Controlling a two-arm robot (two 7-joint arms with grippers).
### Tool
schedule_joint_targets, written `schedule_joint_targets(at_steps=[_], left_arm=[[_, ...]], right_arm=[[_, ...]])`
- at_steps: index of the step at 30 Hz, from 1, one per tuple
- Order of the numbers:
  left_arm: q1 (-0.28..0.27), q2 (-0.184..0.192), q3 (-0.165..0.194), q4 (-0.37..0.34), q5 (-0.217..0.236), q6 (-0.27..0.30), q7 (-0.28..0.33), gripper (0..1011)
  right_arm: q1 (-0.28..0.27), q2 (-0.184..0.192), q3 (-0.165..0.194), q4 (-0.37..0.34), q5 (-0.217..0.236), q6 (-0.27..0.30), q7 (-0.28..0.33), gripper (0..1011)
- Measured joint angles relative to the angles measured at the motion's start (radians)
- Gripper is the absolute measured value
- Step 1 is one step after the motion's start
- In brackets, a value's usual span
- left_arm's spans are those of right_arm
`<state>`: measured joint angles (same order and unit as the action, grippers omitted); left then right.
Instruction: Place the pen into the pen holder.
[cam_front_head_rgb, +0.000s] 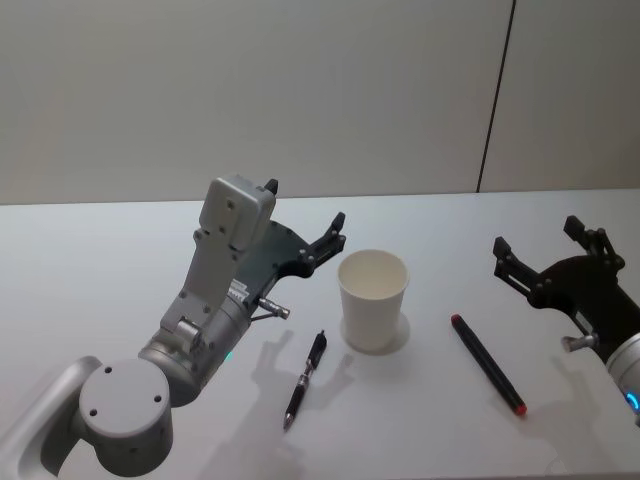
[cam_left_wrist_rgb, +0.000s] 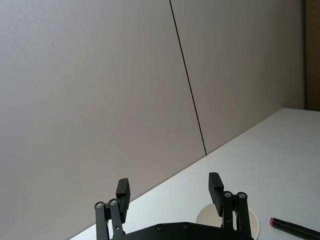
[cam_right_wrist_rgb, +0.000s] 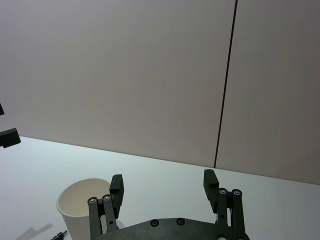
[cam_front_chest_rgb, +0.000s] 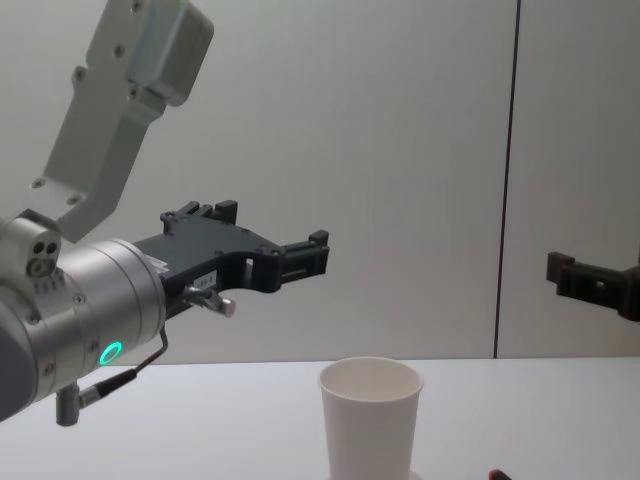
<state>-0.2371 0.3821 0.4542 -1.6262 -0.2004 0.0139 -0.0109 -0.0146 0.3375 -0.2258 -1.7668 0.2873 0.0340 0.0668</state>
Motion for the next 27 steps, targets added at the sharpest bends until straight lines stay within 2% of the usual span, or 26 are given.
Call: schedule_joint_targets(at_steps=[27], left_arm=[[0.0,0.0,0.0,0.0,0.0,0.0,0.0,1000]], right_arm=[[0.0,0.0,0.0,0.0,0.0,0.0,0.0,1001]])
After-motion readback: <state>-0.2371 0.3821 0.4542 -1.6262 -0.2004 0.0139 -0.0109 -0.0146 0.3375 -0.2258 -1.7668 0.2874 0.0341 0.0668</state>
